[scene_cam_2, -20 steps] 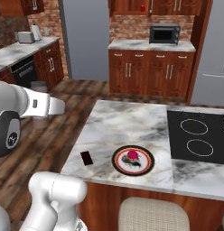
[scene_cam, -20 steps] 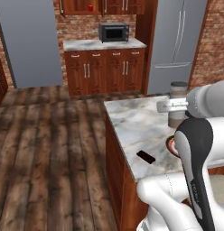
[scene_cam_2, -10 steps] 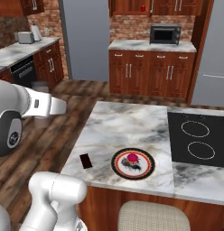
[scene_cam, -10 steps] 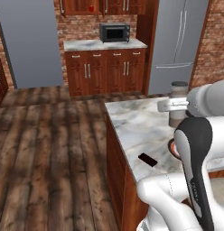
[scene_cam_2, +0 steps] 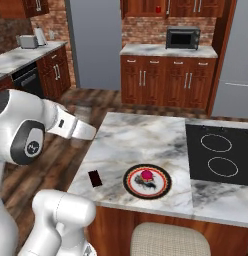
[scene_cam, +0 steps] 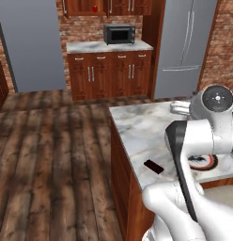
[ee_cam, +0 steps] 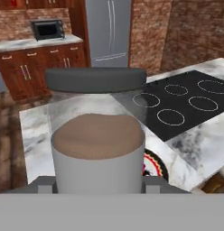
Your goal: Take the cinnamon bottle from the cabinet and place it on the dining table, next to the plate with the cupcake. Then take the chocolate from the dining counter and place it on the cupcake plate.
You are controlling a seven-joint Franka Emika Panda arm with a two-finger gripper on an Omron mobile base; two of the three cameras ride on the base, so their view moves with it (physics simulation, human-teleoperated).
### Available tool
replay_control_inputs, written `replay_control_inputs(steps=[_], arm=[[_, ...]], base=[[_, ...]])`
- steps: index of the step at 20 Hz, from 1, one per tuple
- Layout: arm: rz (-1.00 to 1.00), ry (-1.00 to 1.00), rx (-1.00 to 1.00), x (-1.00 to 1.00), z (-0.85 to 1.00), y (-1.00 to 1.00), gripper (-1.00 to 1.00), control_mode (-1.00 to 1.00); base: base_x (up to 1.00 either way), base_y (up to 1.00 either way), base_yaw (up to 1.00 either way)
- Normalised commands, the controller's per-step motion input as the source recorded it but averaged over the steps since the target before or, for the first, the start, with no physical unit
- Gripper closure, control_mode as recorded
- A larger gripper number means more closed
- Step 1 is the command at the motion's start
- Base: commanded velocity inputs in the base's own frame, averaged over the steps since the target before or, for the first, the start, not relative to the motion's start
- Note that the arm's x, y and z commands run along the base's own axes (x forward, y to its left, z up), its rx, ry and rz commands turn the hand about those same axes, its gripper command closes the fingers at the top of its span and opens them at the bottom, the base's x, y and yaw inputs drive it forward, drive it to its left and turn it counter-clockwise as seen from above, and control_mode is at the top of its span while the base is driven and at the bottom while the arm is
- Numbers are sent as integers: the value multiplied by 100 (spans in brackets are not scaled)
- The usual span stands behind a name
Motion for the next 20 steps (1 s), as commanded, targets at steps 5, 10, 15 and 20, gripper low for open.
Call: replay_control_inputs(steps=[5,10,15,20], arm=[[-43,3,1,31,-74,-21,100,-100],[-23,14,2,33,-79,-14,100,-100],[-12,5,5,35,-54,-35,100,-100],[-9,0,0,50,-57,-14,100,-100]], base=[[0,0,0],[0,0,0],[0,0,0],[0,0,0]])
